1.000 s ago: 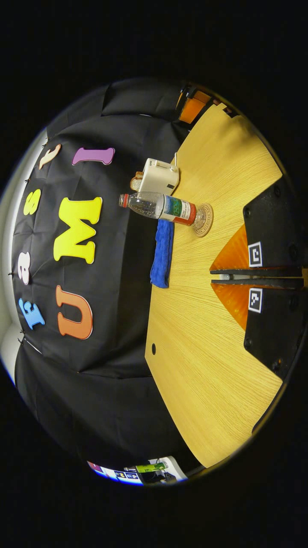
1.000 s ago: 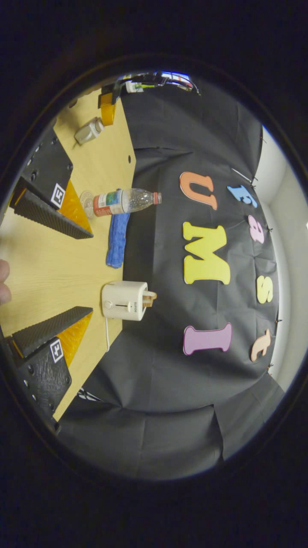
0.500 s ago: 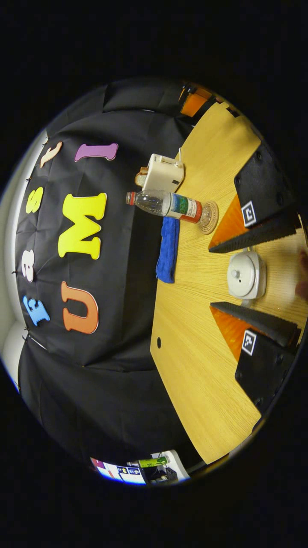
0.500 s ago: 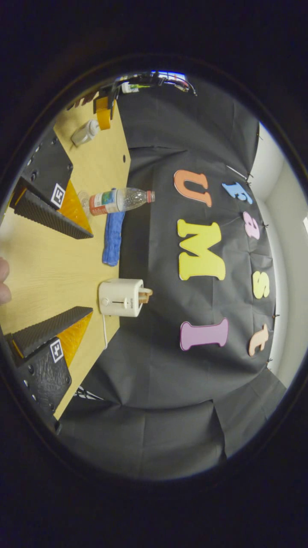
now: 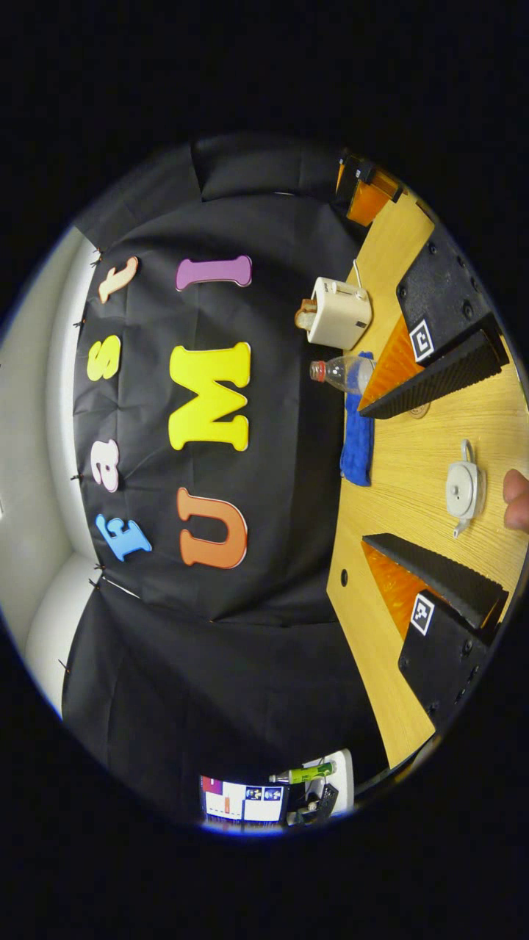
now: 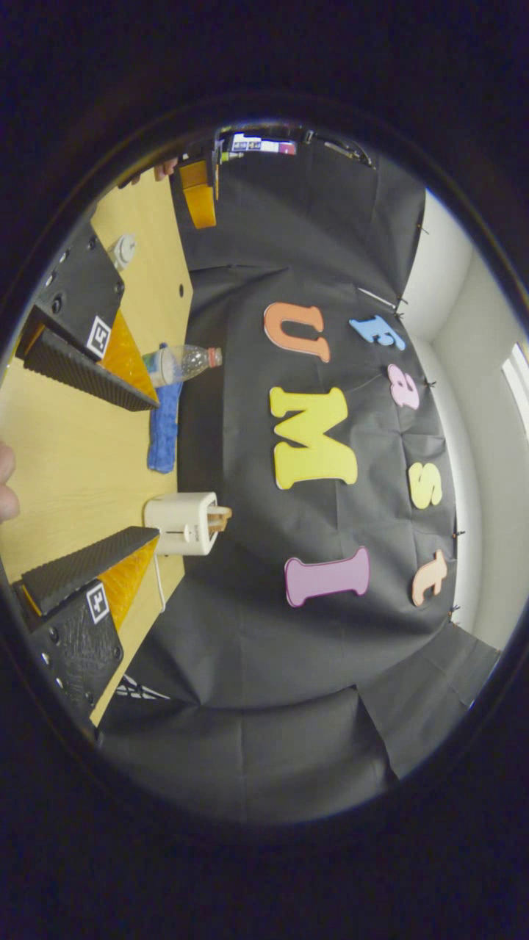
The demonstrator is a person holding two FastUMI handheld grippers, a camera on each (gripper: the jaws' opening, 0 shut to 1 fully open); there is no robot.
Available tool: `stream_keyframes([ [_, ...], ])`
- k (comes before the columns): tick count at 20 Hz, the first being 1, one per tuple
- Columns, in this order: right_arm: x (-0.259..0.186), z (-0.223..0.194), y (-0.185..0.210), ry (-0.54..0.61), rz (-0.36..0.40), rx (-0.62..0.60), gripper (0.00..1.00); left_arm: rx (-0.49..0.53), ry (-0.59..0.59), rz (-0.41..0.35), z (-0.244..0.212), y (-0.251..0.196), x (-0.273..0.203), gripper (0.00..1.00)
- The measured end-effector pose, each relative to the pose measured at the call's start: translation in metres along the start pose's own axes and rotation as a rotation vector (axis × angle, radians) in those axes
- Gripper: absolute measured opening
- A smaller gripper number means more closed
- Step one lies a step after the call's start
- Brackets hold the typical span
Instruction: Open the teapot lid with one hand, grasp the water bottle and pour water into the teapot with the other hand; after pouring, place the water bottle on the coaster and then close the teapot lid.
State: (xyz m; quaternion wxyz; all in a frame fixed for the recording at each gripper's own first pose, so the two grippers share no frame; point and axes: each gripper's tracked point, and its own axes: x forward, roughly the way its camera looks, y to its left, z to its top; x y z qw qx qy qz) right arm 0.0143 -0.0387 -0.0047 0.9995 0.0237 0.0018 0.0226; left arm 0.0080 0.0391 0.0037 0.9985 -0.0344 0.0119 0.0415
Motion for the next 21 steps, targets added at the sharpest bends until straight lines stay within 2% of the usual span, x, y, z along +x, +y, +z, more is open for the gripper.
stream_keyframes([
  [8,-0.012,0.014,0.020,-0.057,0.012,-0.068,0.94,0.032,-0.082,-0.052,0.016,-0.047,-0.026,0.98],
  [12,-0.012,0.017,0.030,-0.053,0.004,-0.099,0.94,0.053,-0.087,-0.048,0.014,-0.046,-0.026,0.98],
  [14,-0.013,0.022,0.035,-0.056,0.002,-0.090,0.97,0.034,-0.086,-0.045,0.015,-0.043,-0.027,0.98],
  [21,-0.014,0.028,0.051,-0.064,-0.007,-0.086,0.95,0.026,-0.074,-0.046,0.011,-0.035,-0.021,0.98],
])
